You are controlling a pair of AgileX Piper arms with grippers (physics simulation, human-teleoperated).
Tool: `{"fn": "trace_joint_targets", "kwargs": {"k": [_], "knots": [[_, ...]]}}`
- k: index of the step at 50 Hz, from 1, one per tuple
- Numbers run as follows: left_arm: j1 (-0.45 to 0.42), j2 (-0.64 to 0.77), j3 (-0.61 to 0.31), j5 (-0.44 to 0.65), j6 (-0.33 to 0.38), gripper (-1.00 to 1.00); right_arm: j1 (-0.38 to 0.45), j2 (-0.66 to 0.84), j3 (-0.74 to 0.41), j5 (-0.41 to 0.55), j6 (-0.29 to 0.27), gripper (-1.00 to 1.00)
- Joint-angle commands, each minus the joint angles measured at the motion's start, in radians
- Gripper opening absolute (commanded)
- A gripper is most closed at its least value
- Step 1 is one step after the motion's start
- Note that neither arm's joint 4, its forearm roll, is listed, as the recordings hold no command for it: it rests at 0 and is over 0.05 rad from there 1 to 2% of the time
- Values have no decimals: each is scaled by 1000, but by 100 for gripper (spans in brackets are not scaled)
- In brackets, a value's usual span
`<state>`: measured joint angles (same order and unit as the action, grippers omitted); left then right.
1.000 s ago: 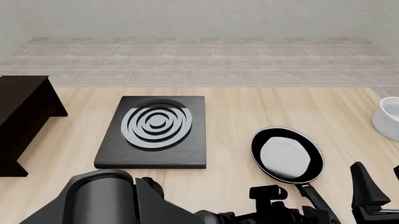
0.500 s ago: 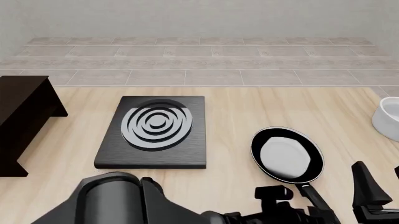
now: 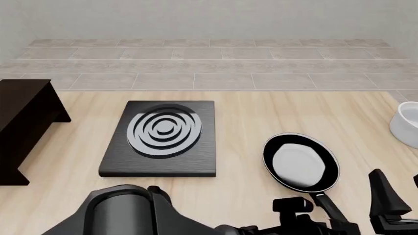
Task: Put the frying pan on top of the cabinet.
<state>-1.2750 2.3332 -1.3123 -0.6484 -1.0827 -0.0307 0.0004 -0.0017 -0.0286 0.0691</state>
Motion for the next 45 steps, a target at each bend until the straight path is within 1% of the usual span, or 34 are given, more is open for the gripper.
{"fn": "trace_joint_targets", "kwargs": {"k": [1,16,32,45], "knots": [[2,8,-13,-3,-15,100,-1,0,1,0,2,100],[8,16,-27,-4,-13,100,-5,0,0,2,8,100],[17,73,-75,2,-29,100,-14,0,1,-3,23,100],[22,87,-91,2,-30,100,-17,0,1,-6,31,100]]}}
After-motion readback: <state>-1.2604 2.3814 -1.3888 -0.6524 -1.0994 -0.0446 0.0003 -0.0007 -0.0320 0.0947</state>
